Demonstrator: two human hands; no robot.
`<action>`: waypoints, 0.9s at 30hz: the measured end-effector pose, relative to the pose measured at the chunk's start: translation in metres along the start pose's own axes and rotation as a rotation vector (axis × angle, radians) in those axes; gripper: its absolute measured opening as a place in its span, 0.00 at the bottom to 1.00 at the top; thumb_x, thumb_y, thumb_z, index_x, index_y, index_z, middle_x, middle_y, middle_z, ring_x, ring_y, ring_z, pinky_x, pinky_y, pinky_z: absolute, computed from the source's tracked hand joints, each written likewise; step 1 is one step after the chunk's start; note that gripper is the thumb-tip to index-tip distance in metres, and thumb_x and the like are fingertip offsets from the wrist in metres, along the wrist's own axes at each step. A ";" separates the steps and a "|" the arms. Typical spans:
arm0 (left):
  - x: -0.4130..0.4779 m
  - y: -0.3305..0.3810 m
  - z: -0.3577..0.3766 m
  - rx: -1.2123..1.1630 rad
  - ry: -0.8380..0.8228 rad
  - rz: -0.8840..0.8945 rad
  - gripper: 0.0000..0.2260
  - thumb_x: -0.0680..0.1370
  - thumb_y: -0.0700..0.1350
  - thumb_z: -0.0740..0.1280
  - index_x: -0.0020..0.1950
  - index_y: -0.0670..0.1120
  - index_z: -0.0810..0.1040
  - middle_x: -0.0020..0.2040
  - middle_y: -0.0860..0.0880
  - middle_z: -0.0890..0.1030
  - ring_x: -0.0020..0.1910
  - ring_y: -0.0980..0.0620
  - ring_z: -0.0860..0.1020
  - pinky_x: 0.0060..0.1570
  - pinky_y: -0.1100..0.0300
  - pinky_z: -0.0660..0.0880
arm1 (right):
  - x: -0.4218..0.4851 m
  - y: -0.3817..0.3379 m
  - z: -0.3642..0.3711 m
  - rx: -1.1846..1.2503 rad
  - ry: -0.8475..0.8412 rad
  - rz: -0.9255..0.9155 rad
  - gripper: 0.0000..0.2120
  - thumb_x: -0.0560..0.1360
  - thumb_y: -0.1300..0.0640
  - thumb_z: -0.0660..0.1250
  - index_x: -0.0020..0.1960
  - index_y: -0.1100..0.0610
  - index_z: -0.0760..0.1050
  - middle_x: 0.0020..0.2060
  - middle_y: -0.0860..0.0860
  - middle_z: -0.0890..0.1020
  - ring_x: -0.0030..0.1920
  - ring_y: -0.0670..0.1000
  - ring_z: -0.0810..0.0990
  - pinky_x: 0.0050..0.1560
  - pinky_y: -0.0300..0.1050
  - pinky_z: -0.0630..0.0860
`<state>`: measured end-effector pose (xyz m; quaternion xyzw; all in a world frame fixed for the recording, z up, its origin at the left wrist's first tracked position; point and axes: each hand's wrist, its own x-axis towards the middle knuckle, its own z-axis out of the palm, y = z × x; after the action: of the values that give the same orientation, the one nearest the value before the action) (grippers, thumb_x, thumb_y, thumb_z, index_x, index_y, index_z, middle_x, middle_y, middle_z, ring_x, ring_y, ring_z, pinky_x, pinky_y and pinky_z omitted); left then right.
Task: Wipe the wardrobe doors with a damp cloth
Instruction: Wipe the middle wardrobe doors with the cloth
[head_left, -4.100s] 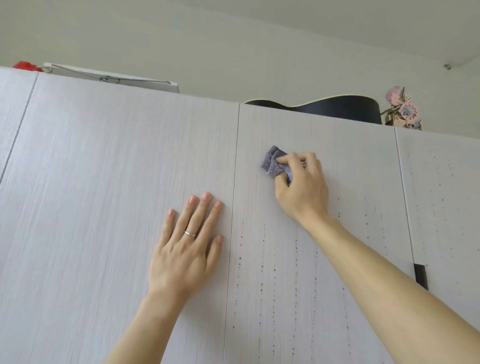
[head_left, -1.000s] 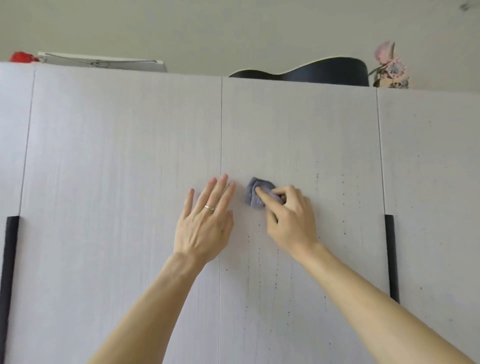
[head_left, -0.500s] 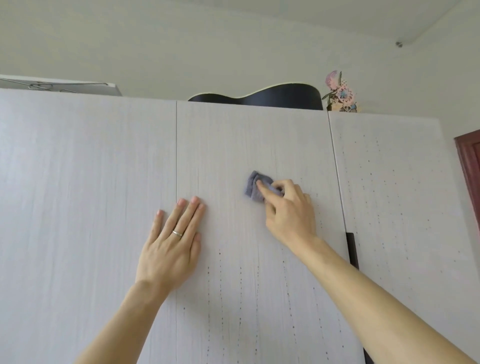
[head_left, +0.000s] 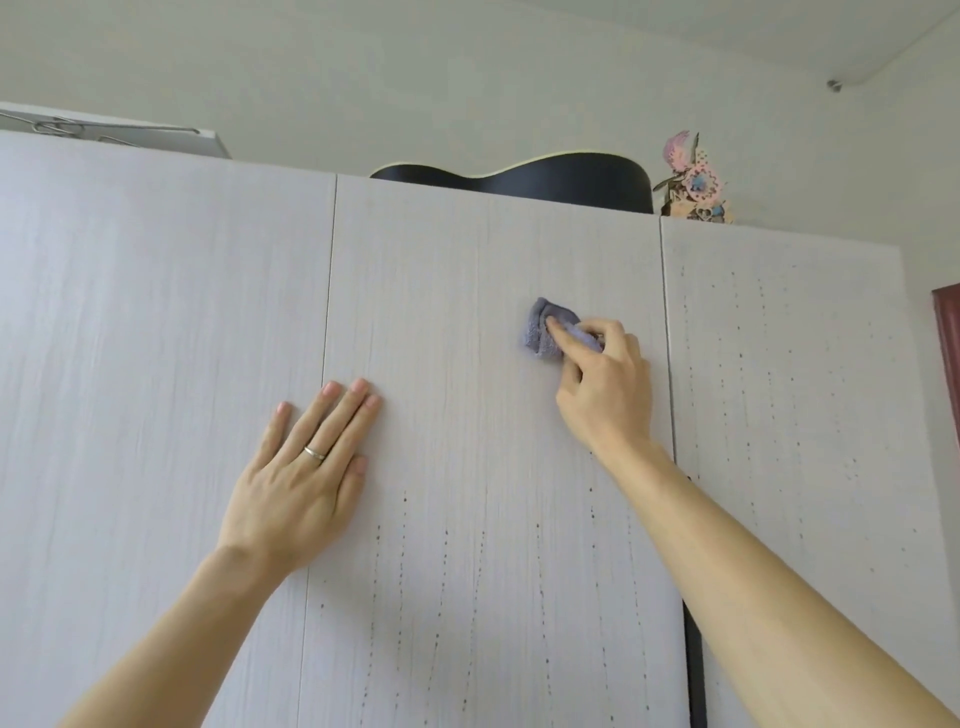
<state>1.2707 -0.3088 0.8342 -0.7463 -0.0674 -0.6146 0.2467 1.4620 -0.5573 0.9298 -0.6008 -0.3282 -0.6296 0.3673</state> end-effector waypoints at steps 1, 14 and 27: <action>-0.001 0.000 0.001 -0.002 0.000 -0.008 0.25 0.84 0.48 0.51 0.82 0.48 0.60 0.82 0.52 0.59 0.80 0.49 0.58 0.78 0.41 0.56 | -0.010 0.001 0.000 0.006 0.005 -0.006 0.24 0.73 0.62 0.60 0.64 0.46 0.80 0.54 0.51 0.78 0.47 0.57 0.76 0.42 0.52 0.74; -0.002 0.016 -0.003 0.024 -0.024 -0.072 0.25 0.83 0.47 0.51 0.81 0.46 0.60 0.81 0.52 0.60 0.80 0.48 0.59 0.77 0.40 0.57 | -0.028 0.044 -0.022 0.097 -0.080 0.023 0.24 0.76 0.69 0.65 0.63 0.45 0.81 0.56 0.50 0.77 0.50 0.56 0.72 0.41 0.45 0.72; -0.008 0.028 -0.001 -0.056 -0.043 -0.205 0.25 0.83 0.49 0.49 0.82 0.51 0.60 0.82 0.56 0.56 0.81 0.51 0.56 0.79 0.46 0.49 | -0.156 0.057 -0.037 0.014 -0.048 -0.053 0.27 0.67 0.68 0.72 0.63 0.51 0.81 0.47 0.50 0.77 0.43 0.53 0.78 0.42 0.49 0.72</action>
<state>1.2795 -0.3316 0.8191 -0.7550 -0.1314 -0.6221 0.1600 1.4930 -0.6076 0.7702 -0.6042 -0.3570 -0.6222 0.3470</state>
